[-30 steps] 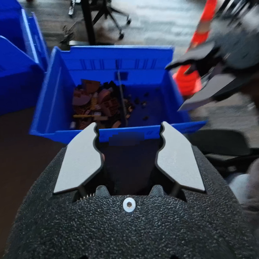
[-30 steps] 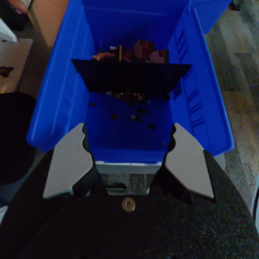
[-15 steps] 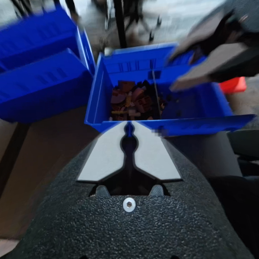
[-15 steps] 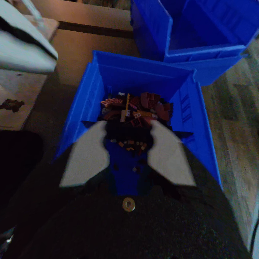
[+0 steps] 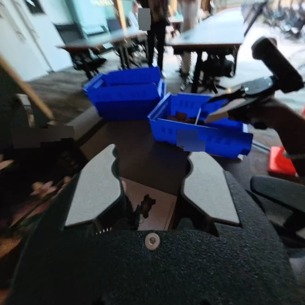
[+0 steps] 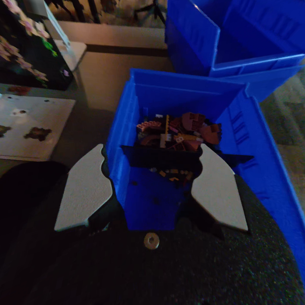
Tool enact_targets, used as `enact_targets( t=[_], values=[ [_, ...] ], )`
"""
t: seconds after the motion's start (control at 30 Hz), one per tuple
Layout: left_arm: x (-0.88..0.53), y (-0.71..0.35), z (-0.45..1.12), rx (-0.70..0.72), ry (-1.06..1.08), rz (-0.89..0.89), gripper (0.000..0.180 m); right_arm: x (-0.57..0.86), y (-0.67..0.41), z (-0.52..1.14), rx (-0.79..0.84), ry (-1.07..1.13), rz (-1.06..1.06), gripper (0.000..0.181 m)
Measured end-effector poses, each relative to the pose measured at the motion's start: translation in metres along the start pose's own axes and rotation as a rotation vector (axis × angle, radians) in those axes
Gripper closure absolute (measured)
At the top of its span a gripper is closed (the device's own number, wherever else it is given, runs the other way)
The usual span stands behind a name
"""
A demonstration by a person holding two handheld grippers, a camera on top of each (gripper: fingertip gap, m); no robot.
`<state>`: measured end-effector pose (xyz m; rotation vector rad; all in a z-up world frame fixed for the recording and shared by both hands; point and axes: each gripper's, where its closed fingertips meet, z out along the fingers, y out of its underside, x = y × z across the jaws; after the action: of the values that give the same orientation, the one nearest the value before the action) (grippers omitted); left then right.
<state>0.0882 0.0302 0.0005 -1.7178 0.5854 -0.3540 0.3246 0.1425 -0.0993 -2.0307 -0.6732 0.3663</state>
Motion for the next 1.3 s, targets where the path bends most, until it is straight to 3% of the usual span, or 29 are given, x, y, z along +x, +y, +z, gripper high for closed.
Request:
enact_targets(
  t=[0.07, 0.23, 0.3, 0.4, 0.5, 0.57, 0.63, 0.7, 0.77, 1.03, 1.17, 1.3],
  values=[
    [-0.009, -0.001, -0.037, 0.060, -0.058, -0.017, 0.113, -0.014, -0.009, -0.002, 0.062, -0.041, 0.017, 0.076],
    [-0.019, 0.010, -0.097, 0.104, -0.113, -0.108, 0.101, -0.048, -0.036, -0.004, 0.246, -0.157, 0.030, 0.064],
    [-0.026, 0.014, -0.117, 0.119, -0.197, -0.081, 0.110, -0.066, -0.040, -0.005, 0.252, -0.190, -0.010, 0.062],
    [-0.034, 0.020, -0.140, 0.181, -0.253, -0.090, 0.125, -0.085, -0.046, -0.007, 0.291, -0.151, -0.112, 0.077],
    [-0.048, 0.032, -0.162, 0.238, -0.293, -0.104, 0.150, -0.108, -0.066, -0.015, 0.436, -0.194, -0.088, 0.096],
    [-0.060, 0.048, -0.167, 0.205, -0.322, -0.129, 0.152, -0.124, -0.080, -0.020, 0.523, -0.230, -0.092, 0.112],
    [-0.063, 0.061, -0.167, 0.177, -0.302, -0.163, 0.148, -0.142, -0.092, -0.023, 0.588, -0.260, -0.124, 0.118],
    [-0.059, 0.076, -0.158, 0.105, -0.276, -0.175, 0.135, -0.162, -0.104, -0.023, 0.627, -0.296, -0.139, 0.104],
    [-0.059, 0.088, -0.156, 0.039, -0.317, -0.145, 0.129, -0.187, -0.110, -0.015, 0.589, -0.382, -0.121, 0.091],
    [-0.090, 0.094, -0.222, -0.057, -0.545, -0.184, 0.086, -0.292, -0.127, 0.012, 0.456, -0.604, -0.211, 0.090],
    [-0.109, 0.108, -0.307, -0.044, -0.775, -0.238, 0.091, -0.386, -0.132, 0.017, 0.386, -0.827, -0.350, 0.089],
    [-0.125, 0.146, -0.399, -0.144, -1.053, -0.327, 0.091, -0.485, -0.138, 0.017, 0.356, -1.006, -0.564, 0.083]
  ],
)
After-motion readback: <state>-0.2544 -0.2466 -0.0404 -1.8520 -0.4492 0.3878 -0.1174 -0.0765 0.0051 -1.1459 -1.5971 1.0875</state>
